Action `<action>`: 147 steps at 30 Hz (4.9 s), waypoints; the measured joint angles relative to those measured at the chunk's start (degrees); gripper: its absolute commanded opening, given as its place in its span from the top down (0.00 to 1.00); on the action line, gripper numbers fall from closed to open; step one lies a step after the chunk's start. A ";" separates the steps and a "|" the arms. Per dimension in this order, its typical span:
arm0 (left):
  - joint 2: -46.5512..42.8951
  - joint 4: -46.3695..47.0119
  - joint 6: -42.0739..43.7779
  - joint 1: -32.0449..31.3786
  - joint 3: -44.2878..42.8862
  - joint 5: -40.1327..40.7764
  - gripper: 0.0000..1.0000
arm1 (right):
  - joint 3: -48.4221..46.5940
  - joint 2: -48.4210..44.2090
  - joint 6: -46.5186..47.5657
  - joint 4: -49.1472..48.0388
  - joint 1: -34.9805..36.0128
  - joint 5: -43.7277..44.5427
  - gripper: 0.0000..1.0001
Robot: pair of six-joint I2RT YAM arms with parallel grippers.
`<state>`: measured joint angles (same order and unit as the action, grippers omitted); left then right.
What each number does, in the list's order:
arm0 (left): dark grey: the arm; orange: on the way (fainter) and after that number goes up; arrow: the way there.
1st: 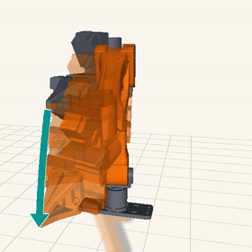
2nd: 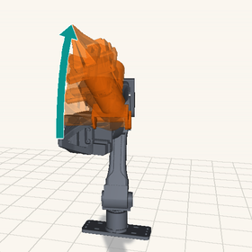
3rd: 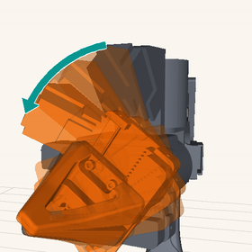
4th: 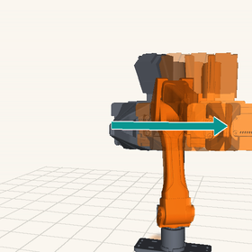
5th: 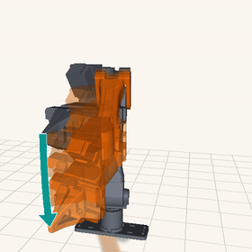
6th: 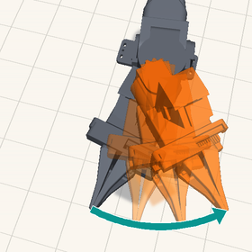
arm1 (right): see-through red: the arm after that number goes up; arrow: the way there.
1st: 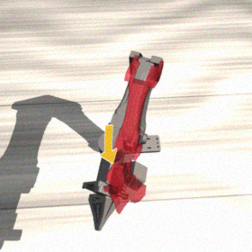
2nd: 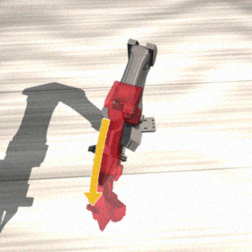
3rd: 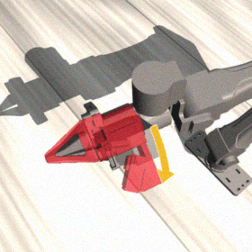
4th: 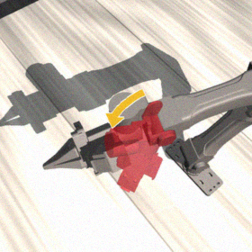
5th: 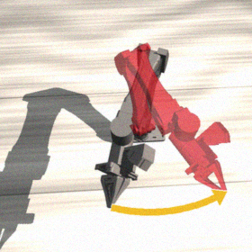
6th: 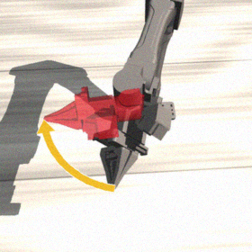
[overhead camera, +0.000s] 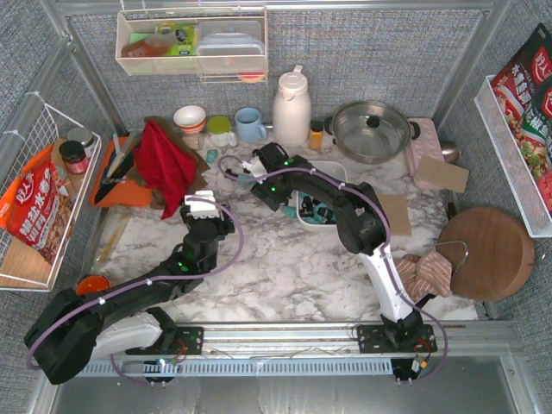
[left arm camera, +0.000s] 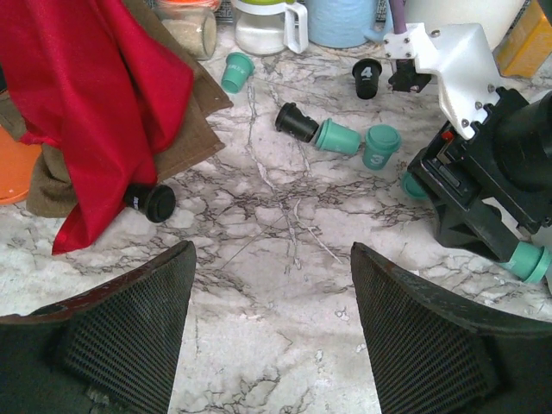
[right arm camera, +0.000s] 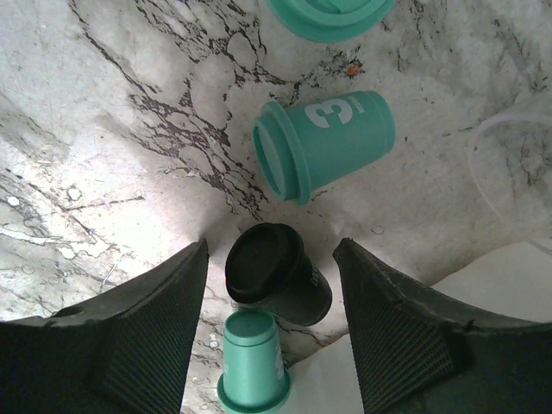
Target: Mix the coffee capsules in the storage basket
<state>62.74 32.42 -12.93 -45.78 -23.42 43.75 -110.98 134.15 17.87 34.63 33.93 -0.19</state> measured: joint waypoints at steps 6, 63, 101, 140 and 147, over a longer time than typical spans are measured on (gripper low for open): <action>-0.44 0.02 0.00 0.02 0.42 0.00 0.19 | 0.11 0.17 0.68 -0.15 0.44 0.39 0.40; 0.76 0.48 -1.22 0.22 0.50 -0.85 0.19 | 40.50 -33.81 -19.56 -27.28 -3.13 22.43 0.42; -3.30 1.29 -1.49 0.50 2.29 -0.44 0.18 | 4.87 -3.02 17.33 11.08 3.82 8.85 0.68; -2.73 1.31 -2.32 0.50 2.45 -0.90 0.18 | 36.20 -30.75 -22.45 -24.24 -14.62 15.72 0.51; -1.70 1.31 -2.25 0.55 2.29 -1.29 0.18 | 36.59 -29.29 -28.70 -23.67 -17.57 13.42 0.40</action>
<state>61.04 33.74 -15.18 -45.23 -21.12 42.46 -74.39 104.86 -10.83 10.96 16.36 13.23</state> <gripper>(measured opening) 0.817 0.596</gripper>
